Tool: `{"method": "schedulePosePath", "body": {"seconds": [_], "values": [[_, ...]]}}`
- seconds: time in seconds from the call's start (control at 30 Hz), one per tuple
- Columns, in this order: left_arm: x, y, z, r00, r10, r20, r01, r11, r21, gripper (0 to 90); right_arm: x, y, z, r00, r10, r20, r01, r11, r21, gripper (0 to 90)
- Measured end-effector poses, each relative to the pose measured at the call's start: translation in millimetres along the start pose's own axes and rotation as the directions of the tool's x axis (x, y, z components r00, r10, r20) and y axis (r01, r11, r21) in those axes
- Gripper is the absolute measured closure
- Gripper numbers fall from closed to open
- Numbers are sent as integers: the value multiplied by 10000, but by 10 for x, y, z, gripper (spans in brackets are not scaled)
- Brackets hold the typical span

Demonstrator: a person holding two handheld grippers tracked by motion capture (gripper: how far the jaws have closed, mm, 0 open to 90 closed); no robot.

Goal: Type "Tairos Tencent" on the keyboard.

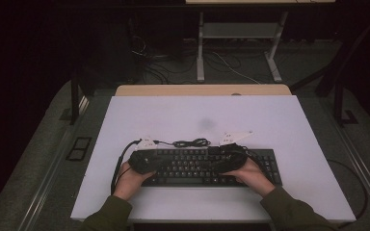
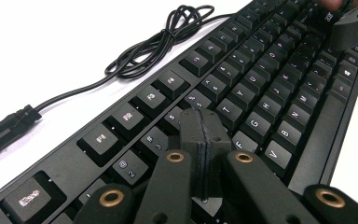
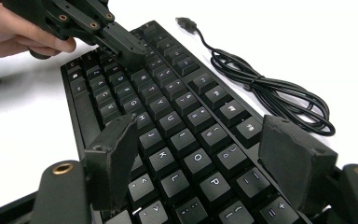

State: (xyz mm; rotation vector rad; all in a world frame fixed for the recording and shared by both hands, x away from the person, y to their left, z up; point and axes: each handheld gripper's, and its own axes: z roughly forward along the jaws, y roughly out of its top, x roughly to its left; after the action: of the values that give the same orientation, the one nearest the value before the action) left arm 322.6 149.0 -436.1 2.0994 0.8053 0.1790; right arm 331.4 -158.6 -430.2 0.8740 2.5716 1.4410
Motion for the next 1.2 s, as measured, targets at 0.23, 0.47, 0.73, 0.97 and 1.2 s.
{"method": "schedulePosePath", "body": {"seconds": [0.23, 0.47, 0.73, 0.97, 1.2], "values": [[-14, 11, -47, 10000, -77, 52, 78, 9997, -228, 882, 4, 1, 5, 10000, 64, -33, -64, 10000, 2, 297], [-66, 3, -81, 10000, -78, -56, 76, 9995, -310, 759, 22, 18, 25, 9996, -101, -251, 101, 9999, -35, 442], [-93, -24, -116, 9991, -197, -369, 183, 9992, -355, 593, 58, 41, 92, 9967, -253, -776, 265, 9996, 134, 644], [-105, -48, -140, 9982, -328, -494, 308, 9986, -419, 462, 95, 65, 158, 9912, -359, -1272, 407, 9986, 351, 795], [-115, -69, -164, 9977, -453, -500, 430, 9980, -463, 360, 124, 81, 217, 9857, -531, -1600, 624, 9966, 541, 892]]}}
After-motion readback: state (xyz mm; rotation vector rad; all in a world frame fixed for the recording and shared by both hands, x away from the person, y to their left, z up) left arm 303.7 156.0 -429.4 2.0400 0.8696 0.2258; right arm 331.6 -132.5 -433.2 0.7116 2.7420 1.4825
